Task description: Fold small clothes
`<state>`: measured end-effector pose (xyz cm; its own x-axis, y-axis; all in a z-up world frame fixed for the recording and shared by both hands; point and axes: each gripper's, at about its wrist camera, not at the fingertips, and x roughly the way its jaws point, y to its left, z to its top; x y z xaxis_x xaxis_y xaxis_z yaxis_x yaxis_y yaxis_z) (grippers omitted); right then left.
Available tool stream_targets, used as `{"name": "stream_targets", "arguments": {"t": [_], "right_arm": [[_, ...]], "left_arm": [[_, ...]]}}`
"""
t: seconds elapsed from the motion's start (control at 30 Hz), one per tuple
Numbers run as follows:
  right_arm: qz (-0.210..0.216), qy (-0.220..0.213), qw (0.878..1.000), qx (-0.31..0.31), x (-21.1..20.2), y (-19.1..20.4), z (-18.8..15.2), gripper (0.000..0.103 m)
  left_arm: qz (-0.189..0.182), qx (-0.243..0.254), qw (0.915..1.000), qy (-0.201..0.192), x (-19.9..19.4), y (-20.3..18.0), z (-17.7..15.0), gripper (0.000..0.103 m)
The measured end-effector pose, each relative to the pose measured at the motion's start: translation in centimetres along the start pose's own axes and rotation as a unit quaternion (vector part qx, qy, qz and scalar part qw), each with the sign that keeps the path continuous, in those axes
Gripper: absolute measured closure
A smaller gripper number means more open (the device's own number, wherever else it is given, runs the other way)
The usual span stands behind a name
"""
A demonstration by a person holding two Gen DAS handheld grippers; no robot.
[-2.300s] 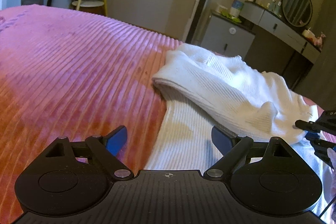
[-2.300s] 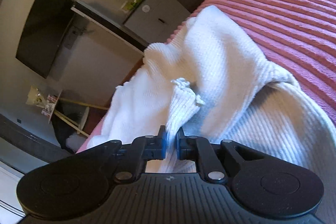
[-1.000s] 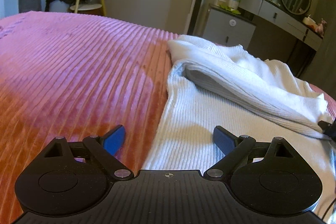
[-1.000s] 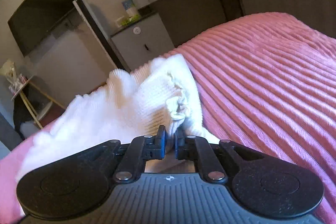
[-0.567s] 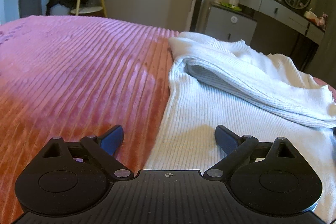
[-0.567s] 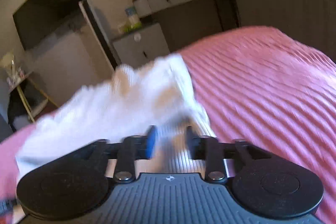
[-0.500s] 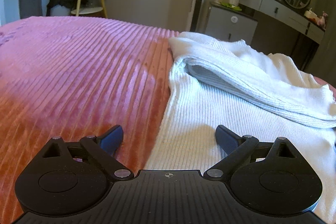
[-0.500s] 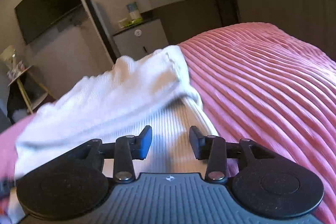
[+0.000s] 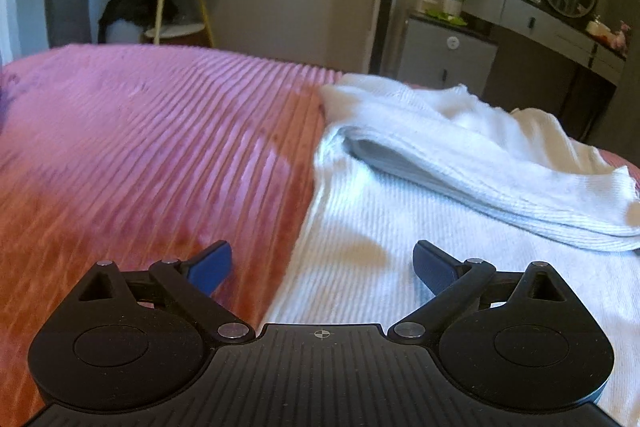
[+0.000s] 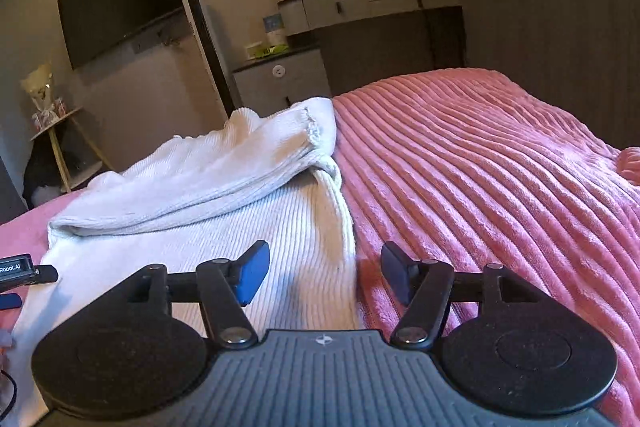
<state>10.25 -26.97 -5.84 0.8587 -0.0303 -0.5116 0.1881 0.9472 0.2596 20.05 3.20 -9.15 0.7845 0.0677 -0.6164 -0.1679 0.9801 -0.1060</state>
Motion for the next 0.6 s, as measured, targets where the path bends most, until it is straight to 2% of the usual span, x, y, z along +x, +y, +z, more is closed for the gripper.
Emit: {"name": "stream_targets", "arguments": {"t": [0.2,0.33,0.4,0.53,0.6], "right_arm": [[0.015,-0.002,1.0,0.012,0.9,-0.2,0.9,0.042],[0.052,-0.004,0.998,0.044,1.4,-0.3,2.4,0.057],[0.062,-0.011,0.997,0.051,1.7,0.1,3.3,0.061],[0.062,-0.021,0.998,-0.01,4.5,2.8,5.9,0.065],[0.056,-0.009,0.998,-0.031,7.0,4.0,7.2,0.065]], "left_arm": [[-0.01,0.015,0.9993,-0.033,0.2,-1.1,2.1,0.003],[-0.005,0.018,0.9985,-0.052,1.6,-1.6,4.0,0.003],[-0.005,0.026,0.9977,-0.063,2.5,-2.1,5.0,0.003],[-0.015,0.034,0.9966,-0.074,4.4,-3.2,6.6,0.003],[-0.03,0.026,0.9966,-0.072,5.5,-3.4,7.1,0.003]]}}
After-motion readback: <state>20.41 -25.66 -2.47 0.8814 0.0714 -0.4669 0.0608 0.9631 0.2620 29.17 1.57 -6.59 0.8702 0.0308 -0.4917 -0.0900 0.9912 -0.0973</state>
